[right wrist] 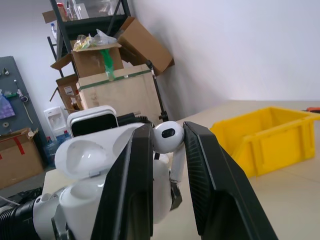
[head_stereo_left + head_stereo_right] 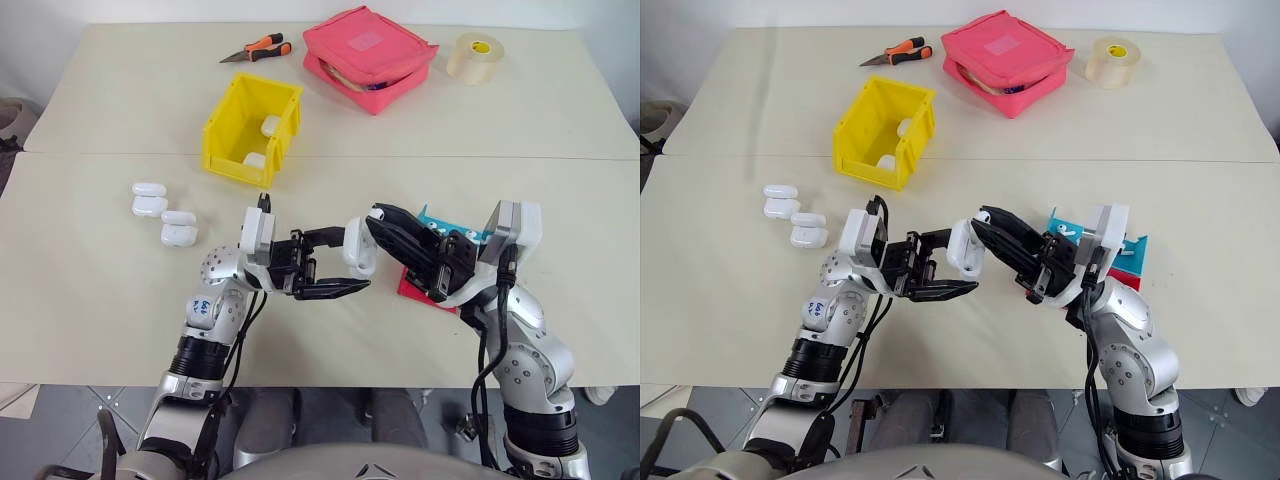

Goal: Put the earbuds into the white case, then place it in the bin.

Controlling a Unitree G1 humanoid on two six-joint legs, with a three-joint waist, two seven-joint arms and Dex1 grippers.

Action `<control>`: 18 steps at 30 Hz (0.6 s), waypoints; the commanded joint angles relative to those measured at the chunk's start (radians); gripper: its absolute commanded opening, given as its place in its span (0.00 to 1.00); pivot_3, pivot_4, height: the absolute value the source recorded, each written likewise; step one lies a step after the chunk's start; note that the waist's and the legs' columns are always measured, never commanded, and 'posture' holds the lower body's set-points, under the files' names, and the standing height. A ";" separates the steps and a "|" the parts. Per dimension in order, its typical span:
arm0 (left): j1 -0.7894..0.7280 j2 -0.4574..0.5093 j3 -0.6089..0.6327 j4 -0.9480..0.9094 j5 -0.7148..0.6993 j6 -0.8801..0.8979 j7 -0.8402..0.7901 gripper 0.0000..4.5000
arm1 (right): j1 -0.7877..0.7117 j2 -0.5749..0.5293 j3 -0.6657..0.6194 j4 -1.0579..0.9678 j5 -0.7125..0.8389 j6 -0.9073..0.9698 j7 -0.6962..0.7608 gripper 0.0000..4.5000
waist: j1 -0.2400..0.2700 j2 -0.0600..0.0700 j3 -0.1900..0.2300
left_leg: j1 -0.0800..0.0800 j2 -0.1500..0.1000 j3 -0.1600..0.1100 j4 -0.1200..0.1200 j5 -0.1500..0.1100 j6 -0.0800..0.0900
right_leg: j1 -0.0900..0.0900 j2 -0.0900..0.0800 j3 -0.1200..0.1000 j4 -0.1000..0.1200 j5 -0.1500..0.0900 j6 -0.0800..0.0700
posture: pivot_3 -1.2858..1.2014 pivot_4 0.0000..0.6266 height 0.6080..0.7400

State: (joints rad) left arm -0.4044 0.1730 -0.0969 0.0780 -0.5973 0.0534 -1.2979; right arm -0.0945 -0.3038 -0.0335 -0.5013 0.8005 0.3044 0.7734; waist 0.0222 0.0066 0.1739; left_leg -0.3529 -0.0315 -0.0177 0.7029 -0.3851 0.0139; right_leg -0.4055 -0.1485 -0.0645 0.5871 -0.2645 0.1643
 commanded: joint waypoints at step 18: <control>-0.023 -0.025 0.011 -0.010 -0.011 -0.017 0.015 0.61 | 0.052 0.011 0.047 -0.006 0.011 -0.026 0.024 0.16 | 0.000 0.000 0.000 | 0.000 0.000 0.000 0.000 0.000 0.000 | 0.000 0.000 0.000 0.000 0.000 0.000 | 0.52 0.24 1.00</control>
State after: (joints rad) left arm -0.4082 0.1613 -0.0969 0.0905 -0.5920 0.0521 -1.2904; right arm -0.0572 -0.2957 0.0021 -0.5061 0.8225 0.2889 0.7815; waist 0.0222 0.0067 0.1739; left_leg -0.3530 -0.0316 -0.0174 0.7025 -0.3851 0.0139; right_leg -0.4059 -0.1485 -0.0641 0.5870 -0.2645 0.1643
